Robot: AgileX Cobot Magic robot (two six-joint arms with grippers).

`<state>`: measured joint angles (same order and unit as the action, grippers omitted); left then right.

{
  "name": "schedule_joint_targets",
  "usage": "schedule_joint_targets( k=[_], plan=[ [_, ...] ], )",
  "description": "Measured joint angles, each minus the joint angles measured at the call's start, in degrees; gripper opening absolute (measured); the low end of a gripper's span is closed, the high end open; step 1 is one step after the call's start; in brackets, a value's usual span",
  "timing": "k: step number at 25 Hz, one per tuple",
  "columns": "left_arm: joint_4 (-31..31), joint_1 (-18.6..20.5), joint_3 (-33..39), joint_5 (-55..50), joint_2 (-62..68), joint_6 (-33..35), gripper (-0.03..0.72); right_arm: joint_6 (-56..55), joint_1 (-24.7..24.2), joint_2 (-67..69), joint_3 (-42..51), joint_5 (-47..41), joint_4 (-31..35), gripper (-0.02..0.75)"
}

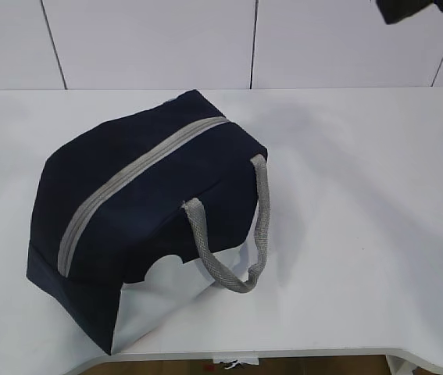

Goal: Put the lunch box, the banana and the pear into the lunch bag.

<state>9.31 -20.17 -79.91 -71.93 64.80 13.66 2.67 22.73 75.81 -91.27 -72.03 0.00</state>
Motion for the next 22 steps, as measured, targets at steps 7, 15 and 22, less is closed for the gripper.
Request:
schedule_joint_targets(
  k=[7, 15, 22],
  plan=[
    [0.0, 0.0, 7.8, -0.4, -10.5, -0.1, 0.486, -2.7, 0.0, -13.1, 10.9, -0.1, 0.0, 0.461],
    [0.0, 0.0, 14.1, -0.5, -21.4, -0.1, 0.484, -3.2, 0.0, -25.7, 20.6, -0.3, 0.0, 0.461],
    [0.0, 0.0, 24.5, -0.6, -32.3, -0.1, 0.484, -3.2, 0.0, -39.5, 30.4, -0.4, 0.0, 0.461]
  ],
)
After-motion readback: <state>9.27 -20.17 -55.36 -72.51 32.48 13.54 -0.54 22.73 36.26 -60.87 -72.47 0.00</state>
